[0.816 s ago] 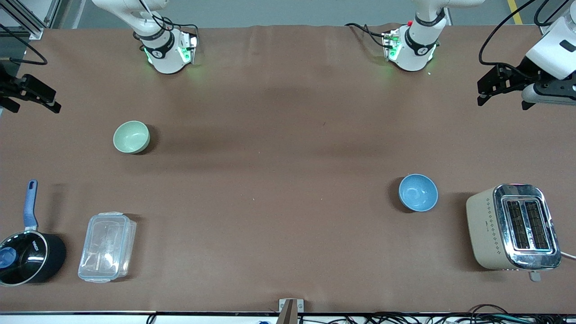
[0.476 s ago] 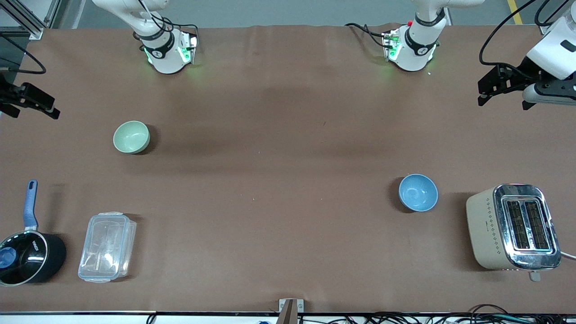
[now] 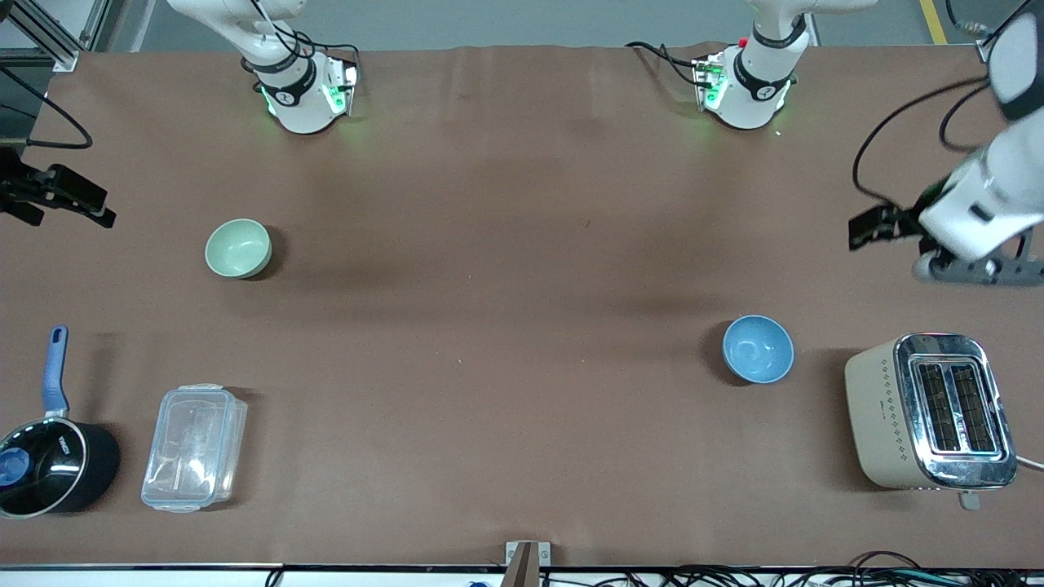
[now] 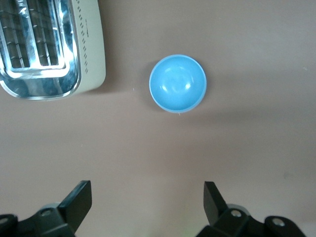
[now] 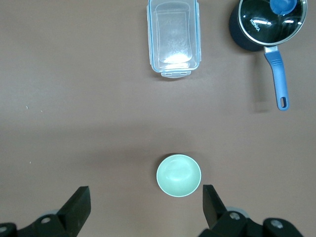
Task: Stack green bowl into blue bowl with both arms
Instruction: 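Reach the left gripper down to the blue bowl beside the toaster, then grasp the blue bowl with the left gripper while the right gripper reaches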
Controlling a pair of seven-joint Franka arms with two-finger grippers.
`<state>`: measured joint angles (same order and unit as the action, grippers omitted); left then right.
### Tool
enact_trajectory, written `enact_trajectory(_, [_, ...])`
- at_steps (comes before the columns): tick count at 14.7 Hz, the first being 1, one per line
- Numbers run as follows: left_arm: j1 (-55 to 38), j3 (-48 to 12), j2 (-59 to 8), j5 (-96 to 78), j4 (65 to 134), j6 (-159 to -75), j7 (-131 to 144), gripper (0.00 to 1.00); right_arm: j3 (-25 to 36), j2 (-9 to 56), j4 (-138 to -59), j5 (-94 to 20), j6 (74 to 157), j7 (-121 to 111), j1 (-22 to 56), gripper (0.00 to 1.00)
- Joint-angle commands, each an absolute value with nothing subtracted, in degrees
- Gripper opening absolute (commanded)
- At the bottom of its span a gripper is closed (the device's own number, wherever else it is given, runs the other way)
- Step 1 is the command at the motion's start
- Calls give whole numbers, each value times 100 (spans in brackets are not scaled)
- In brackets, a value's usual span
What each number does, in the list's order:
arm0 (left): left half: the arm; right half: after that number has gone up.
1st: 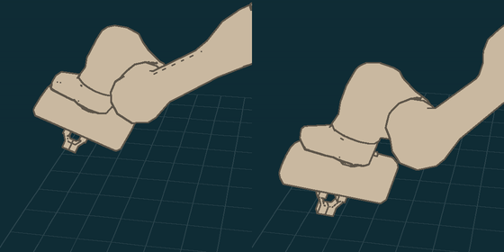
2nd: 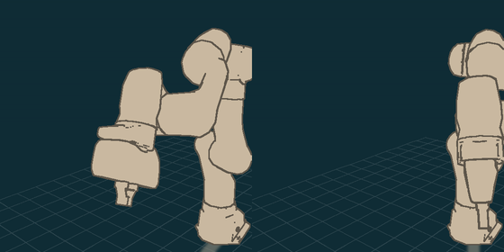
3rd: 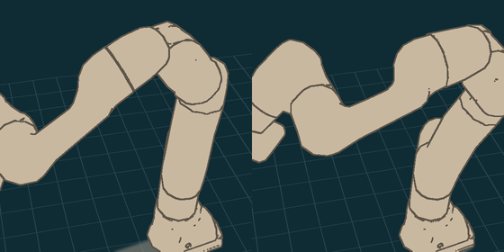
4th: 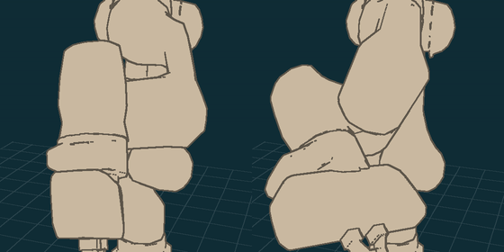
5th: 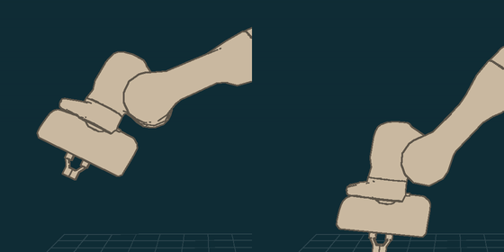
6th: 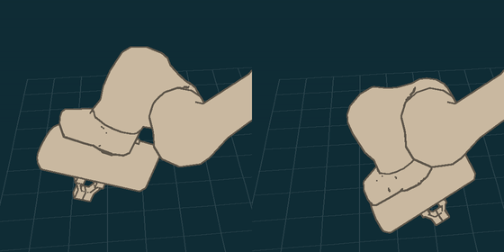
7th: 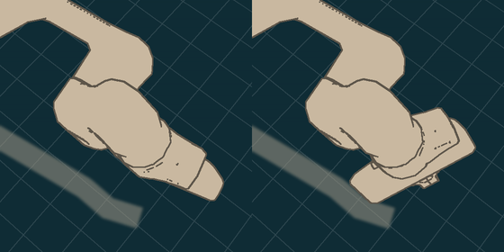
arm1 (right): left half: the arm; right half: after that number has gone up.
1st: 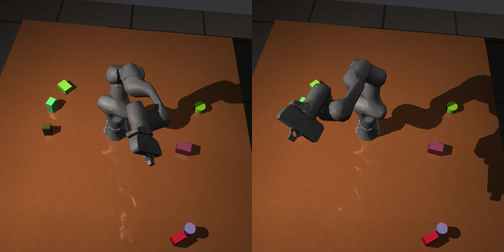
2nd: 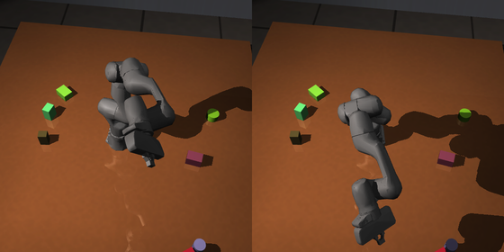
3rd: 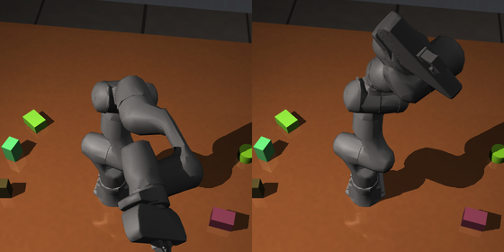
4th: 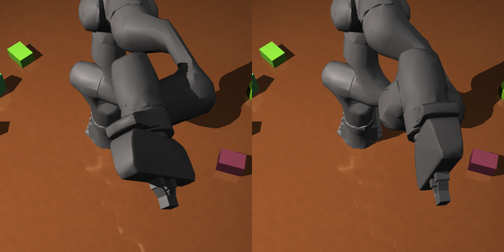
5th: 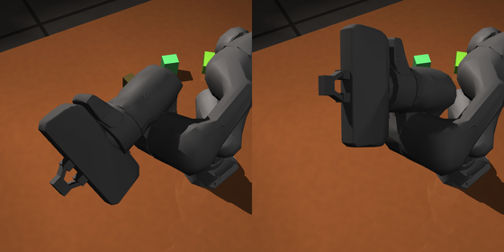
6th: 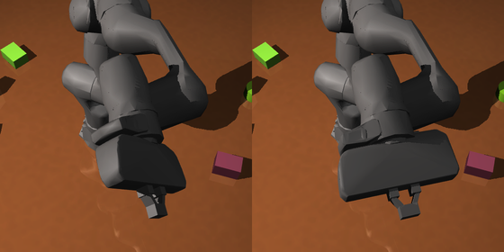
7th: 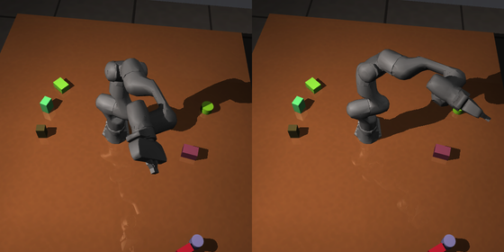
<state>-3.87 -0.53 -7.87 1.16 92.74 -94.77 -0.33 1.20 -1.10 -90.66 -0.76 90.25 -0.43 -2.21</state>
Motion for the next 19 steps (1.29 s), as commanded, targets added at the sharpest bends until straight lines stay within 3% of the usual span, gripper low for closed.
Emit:
enact_trajectory(1, [-202, -62, -1133, 220, 9692, -10262, -26, 100, 97, -79, -9079, -62, 9035, -35, -237, 100])
enact_trajectory(4, [-202, -62, -1388, 211, 10316, -11203, 0, 100, 97, -79, -9105, -62, 9035, -192, -281, 100])
enact_trajectory(9, [-193, -70, -2170, 211, 10590, -12092, -44, 100, 141, -79, -9632, -70, 9228, -579, -430, 100])
enact_trajectory(14, [-132, -79, -2592, 202, 11022, -13148, -35, 97, 141, -18, -10764, -79, 10466, -1527, -1036, 100])
enact_trajectory(19, [-132, -97, -2856, 123, 10987, -13192, -9, 45, 141, 877, -11013, -315, 10810, -1872, -1616, 100])
